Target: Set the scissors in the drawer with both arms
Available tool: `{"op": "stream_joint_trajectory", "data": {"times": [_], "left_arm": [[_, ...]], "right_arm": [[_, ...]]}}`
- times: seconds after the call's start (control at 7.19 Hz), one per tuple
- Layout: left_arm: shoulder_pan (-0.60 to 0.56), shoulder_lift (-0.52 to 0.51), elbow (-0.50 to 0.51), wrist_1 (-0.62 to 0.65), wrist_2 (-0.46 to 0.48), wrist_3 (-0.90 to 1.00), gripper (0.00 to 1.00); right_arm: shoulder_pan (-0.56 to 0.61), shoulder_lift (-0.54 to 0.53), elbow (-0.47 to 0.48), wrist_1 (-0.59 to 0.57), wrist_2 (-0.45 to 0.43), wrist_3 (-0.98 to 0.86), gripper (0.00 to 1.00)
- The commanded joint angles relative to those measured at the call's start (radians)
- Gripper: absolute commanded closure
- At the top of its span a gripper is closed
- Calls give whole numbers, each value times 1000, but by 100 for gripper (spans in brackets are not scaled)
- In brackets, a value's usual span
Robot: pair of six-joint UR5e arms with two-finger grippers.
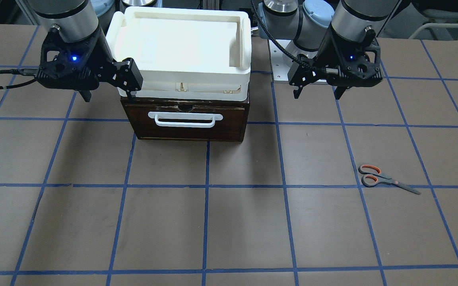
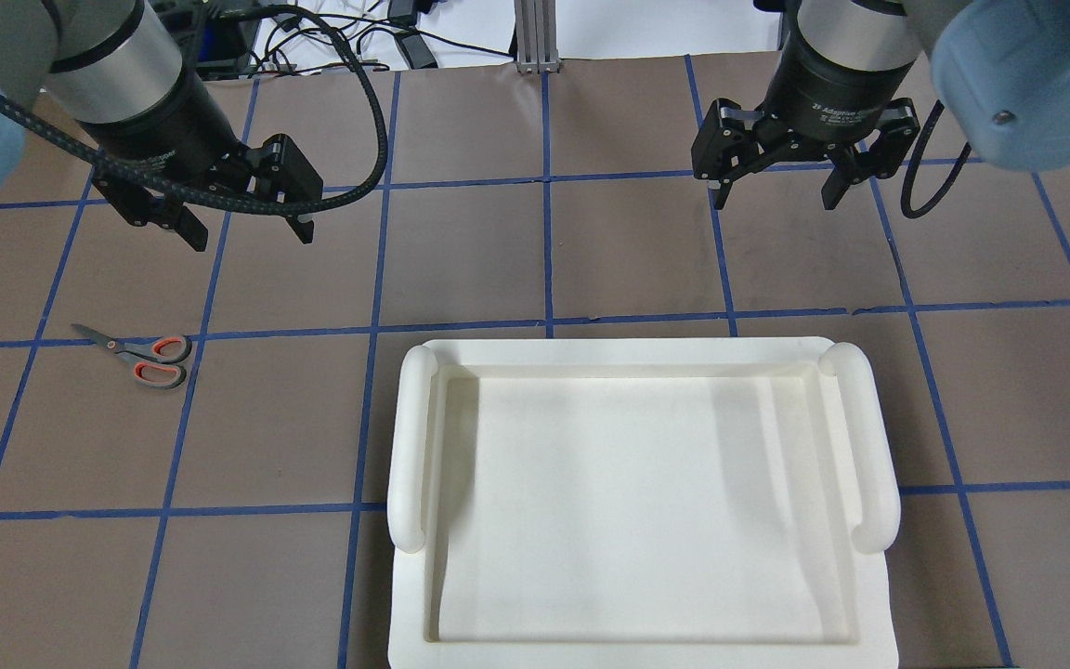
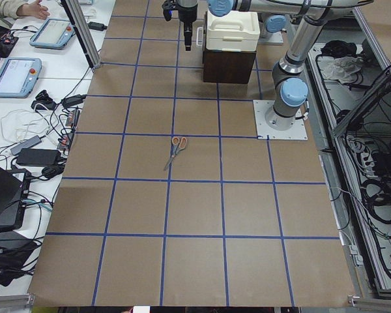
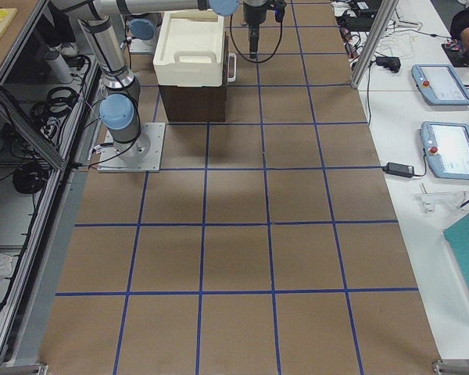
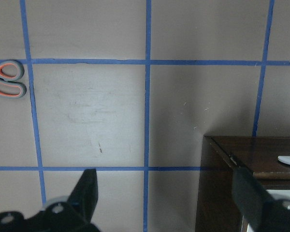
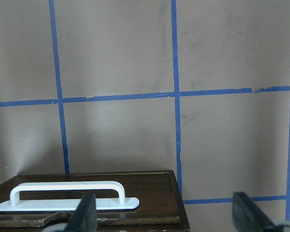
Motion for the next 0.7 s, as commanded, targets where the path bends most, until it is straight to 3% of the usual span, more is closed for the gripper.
{"op": "stream_joint_trajectory", "data": {"times": [0.0, 0.14, 0.42, 0.56], "left_arm": [[2, 2, 0, -2, 2, 8, 0], [33, -7, 5, 17, 0, 138, 0], [209, -16, 0, 20, -4, 553, 0], [247, -19, -5, 20, 0, 788, 0]], "right_arm": [[0, 0, 1, 3, 1, 3, 0], [0, 0, -1, 4, 16, -2, 0], [3, 37, -4, 5, 56, -17, 0], [20, 71, -13, 4, 80, -114, 0]]}}
